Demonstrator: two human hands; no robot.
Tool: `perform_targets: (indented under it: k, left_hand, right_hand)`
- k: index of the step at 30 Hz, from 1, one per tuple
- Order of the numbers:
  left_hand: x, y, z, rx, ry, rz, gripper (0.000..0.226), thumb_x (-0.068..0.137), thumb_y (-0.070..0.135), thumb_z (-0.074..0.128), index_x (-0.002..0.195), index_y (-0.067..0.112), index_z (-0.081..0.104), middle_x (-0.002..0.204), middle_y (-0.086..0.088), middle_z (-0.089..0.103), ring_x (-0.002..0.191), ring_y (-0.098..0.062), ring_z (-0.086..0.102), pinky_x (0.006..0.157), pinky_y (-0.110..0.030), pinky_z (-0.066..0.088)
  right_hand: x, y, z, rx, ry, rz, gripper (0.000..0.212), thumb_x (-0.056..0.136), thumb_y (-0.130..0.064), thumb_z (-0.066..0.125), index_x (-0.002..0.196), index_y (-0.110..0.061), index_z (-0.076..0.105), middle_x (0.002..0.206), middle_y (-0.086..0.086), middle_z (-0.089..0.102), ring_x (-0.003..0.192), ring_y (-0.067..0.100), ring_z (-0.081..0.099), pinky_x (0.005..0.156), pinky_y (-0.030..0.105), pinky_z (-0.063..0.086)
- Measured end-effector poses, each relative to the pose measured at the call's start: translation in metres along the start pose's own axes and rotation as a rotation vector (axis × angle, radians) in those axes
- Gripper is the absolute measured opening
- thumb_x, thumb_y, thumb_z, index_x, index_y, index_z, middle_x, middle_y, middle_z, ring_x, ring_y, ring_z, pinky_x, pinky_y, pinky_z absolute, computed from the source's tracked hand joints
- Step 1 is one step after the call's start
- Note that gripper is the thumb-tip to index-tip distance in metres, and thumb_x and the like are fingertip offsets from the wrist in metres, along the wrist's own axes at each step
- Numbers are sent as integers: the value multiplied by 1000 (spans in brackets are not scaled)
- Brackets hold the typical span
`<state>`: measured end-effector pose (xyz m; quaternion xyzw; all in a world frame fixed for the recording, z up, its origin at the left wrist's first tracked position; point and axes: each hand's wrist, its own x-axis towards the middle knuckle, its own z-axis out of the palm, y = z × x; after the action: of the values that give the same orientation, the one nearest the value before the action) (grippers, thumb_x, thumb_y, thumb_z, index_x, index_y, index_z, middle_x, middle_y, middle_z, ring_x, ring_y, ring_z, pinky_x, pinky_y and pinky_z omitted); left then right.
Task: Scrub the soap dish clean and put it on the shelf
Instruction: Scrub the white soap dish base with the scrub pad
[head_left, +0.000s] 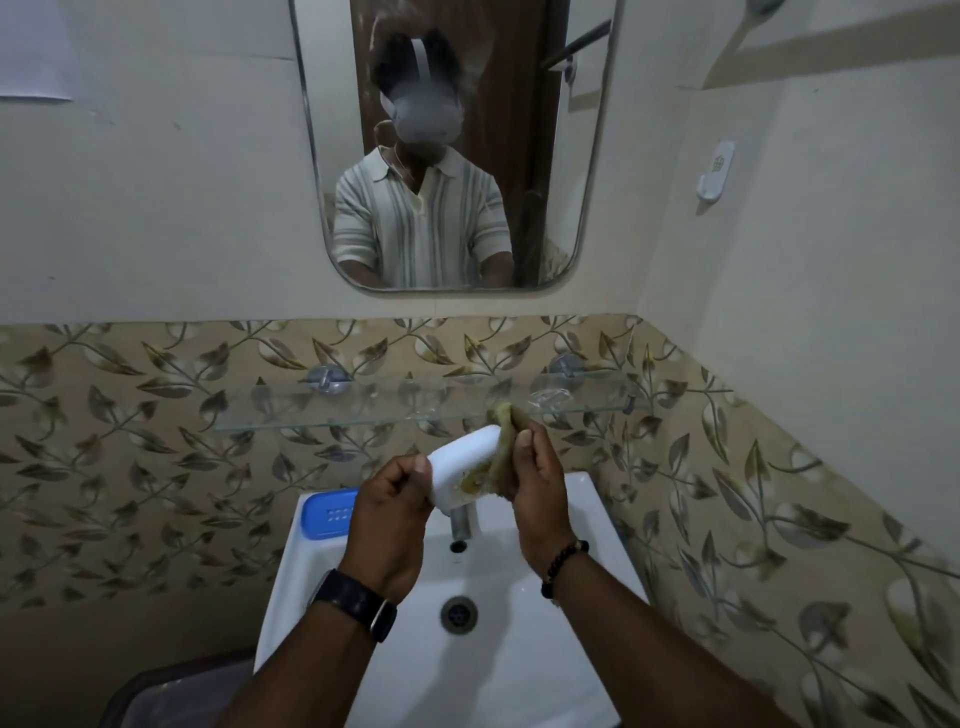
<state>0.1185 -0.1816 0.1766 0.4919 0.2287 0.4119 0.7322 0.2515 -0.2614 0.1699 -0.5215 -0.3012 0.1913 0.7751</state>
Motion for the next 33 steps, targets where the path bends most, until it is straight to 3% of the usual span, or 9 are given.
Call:
perform_targets:
  k: [4, 8, 13, 15, 18, 21, 25, 29, 33]
  left_hand:
    - [-9, -9, 16, -287, -10, -37, 23, 94, 24, 57, 86, 15, 77, 100, -9, 79, 93, -20, 75, 75, -28, 63]
    - [-14, -18, 34, -235, -8, 18, 20, 91, 27, 59, 91, 11, 72, 97, -8, 79, 88, -16, 74, 71, -24, 60]
    - [-12, -26, 27, -39, 81, 29, 21, 103, 21, 53, 95, 21, 72, 87, 11, 76, 74, 1, 65, 58, -13, 53]
    - [-14, -27, 26, -27, 90, 3, 19, 103, 22, 54, 100, 20, 72, 87, 11, 75, 73, 0, 61, 61, -17, 51]
    - [-15, -26, 27, -72, 97, -9, 18, 104, 17, 52, 106, 14, 70, 92, 9, 77, 74, -1, 64, 67, -21, 53]
    - [-18, -23, 28, -156, 80, -26, 24, 106, 15, 48, 104, 16, 72, 90, 8, 78, 70, -2, 65, 62, -17, 55]
    - [-21, -22, 23, -242, 20, -119, 32, 103, 23, 48, 110, 17, 79, 106, -2, 77, 87, -16, 63, 84, -35, 46]
    - [-7, -3, 11, -409, -65, -171, 41, 97, 38, 47, 102, 12, 78, 108, -12, 77, 99, -26, 70, 95, -46, 49]
    - [15, 23, -9, -158, -176, -137, 45, 89, 42, 51, 107, 10, 78, 106, -17, 77, 99, -32, 67, 97, -53, 48]
  right_hand:
    - [-12, 0, 21, 509, 171, 352, 31, 105, -33, 46, 119, -19, 69, 111, 8, 74, 93, 22, 72, 71, 35, 60]
    - [-20, -6, 34, 704, 172, 399, 35, 90, -40, 58, 112, -15, 71, 101, 10, 72, 86, 24, 69, 68, 35, 56]
    - [-12, -11, 27, 543, 160, 240, 30, 105, -33, 45, 115, -26, 73, 110, 4, 75, 98, 20, 70, 78, 34, 59]
    - [-13, -12, 26, 408, 151, 155, 25, 101, -35, 51, 99, -31, 75, 102, 1, 76, 94, 16, 72, 73, 32, 59]
    - [-17, -11, 25, 343, 130, 65, 31, 93, -40, 61, 110, -15, 67, 105, 4, 75, 96, 17, 72, 73, 27, 59]
    - [-14, -13, 23, 346, 59, 50, 30, 91, -33, 70, 116, -17, 69, 115, 9, 75, 106, 23, 72, 78, 31, 60]
    - [1, -31, 18, 358, -84, 90, 28, 87, -22, 72, 113, -12, 71, 115, 19, 73, 104, 33, 72, 77, 39, 61]
    - [12, -44, 2, 342, -312, 242, 29, 90, -15, 62, 117, -7, 71, 115, 23, 71, 102, 37, 71, 82, 45, 61]
    - [18, -48, -10, 248, -390, 296, 32, 88, -15, 61, 118, -7, 70, 114, 21, 71, 100, 35, 68, 88, 45, 57]
